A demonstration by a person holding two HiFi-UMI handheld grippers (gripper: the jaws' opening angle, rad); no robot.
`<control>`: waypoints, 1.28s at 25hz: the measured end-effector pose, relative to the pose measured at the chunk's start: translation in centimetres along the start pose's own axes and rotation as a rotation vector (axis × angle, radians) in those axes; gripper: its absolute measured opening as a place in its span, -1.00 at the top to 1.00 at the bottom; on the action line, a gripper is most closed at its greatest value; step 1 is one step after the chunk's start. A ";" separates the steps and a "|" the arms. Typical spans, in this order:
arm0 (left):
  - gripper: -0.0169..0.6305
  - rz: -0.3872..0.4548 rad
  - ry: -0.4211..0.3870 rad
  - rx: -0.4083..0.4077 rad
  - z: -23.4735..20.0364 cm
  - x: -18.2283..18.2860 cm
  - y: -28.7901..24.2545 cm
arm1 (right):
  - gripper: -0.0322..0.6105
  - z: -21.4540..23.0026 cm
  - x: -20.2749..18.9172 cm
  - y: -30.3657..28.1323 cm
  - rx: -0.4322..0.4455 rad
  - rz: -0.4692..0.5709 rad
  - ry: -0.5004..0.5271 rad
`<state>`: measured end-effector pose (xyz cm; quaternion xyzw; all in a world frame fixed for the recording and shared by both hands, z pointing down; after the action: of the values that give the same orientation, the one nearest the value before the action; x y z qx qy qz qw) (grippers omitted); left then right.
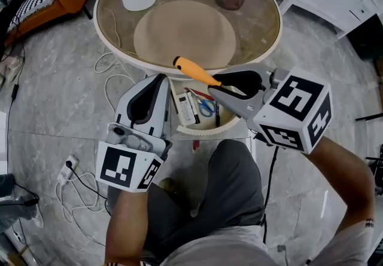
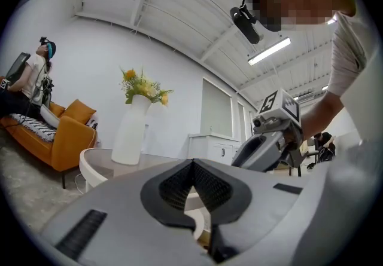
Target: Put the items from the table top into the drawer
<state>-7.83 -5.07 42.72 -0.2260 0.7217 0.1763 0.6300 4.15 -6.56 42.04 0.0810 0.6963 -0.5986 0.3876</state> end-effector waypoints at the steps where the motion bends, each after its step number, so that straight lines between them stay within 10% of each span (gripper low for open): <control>1: 0.95 0.000 -0.002 0.000 0.1 0.0 0.0 | 0.67 -0.5 -0.3 0.0 0.007 -0.002 0.012; 12: 0.95 -0.008 -0.029 -0.023 1.5 -1.2 0.6 | 0.67 -2.9 -7.7 -3.5 0.062 -0.095 -0.014; 32: 0.95 -0.103 -0.029 -0.102 3.5 -5.9 -1.6 | 0.67 3.4 -18.5 -15.8 -0.110 -0.167 -0.197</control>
<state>-3.43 -3.85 48.13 -0.2922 0.6899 0.1836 0.6364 9.23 -7.43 66.07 -0.0577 0.6910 -0.5948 0.4066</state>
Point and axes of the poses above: the fingertips, and each gripper's own axes: y backward along the fingers, z to its right, x out of its top, the point moved 4 cm from there along y, backward along the fingers, and after that the axes turned 10 degrees about -z, right-handed, at the moved point
